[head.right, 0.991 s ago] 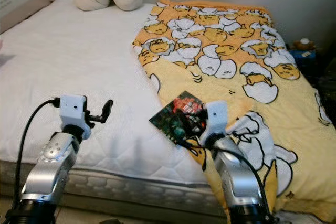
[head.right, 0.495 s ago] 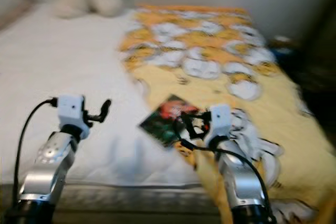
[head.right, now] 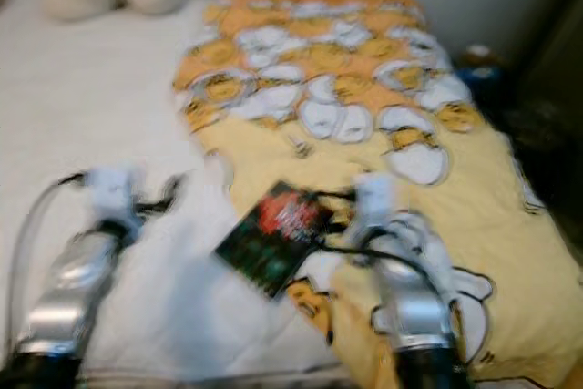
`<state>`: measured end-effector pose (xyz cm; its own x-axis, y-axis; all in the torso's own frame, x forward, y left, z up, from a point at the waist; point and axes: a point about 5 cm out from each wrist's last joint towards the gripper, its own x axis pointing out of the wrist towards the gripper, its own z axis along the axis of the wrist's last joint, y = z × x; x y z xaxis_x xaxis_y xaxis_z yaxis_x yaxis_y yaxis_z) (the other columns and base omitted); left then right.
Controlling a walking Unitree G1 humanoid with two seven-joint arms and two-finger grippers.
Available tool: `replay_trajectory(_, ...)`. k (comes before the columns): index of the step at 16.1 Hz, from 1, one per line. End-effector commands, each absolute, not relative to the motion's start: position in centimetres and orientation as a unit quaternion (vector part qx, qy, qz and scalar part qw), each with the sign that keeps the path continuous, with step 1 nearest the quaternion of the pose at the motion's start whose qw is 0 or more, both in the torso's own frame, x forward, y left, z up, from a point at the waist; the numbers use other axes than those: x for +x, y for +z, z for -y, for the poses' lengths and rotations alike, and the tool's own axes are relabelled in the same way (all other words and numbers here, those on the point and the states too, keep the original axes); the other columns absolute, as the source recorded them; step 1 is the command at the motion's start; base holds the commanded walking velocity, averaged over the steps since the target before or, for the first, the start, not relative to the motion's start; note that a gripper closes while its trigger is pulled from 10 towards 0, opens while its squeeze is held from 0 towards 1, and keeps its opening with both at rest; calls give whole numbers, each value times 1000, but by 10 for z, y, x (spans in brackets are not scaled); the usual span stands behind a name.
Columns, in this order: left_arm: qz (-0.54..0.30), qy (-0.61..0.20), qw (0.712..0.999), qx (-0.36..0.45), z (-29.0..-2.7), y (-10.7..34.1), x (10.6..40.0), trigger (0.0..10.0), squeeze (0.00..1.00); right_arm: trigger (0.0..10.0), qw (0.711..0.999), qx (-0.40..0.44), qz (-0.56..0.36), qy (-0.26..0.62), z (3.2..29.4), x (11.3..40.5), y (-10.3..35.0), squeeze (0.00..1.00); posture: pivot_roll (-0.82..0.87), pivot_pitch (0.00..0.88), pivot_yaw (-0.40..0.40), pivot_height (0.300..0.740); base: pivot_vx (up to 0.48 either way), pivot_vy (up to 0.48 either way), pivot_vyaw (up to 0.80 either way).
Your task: Clean up the room
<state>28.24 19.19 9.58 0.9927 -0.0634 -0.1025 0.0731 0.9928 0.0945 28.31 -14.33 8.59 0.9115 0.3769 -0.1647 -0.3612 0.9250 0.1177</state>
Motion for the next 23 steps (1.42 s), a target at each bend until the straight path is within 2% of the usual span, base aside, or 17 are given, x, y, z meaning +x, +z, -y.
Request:
replay_trajectory(1,-37,-52,997,41,-180,101,285,10000,0,10000,981,32,-103,163,161,280,82,0,-14,0,25,740,0,0,0)
replay_trajectory(18,-49,-62,996,39,-173,100,285,10000,0,10000,981,26,-112,158,163,276,78,0,-20,0,25,740,0,0,0)
replay_trajectory(23,-49,-59,997,33,-173,99,285,10000,0,10000,981,17,-110,156,167,279,80,0,-20,0,20,740,277,0,800)
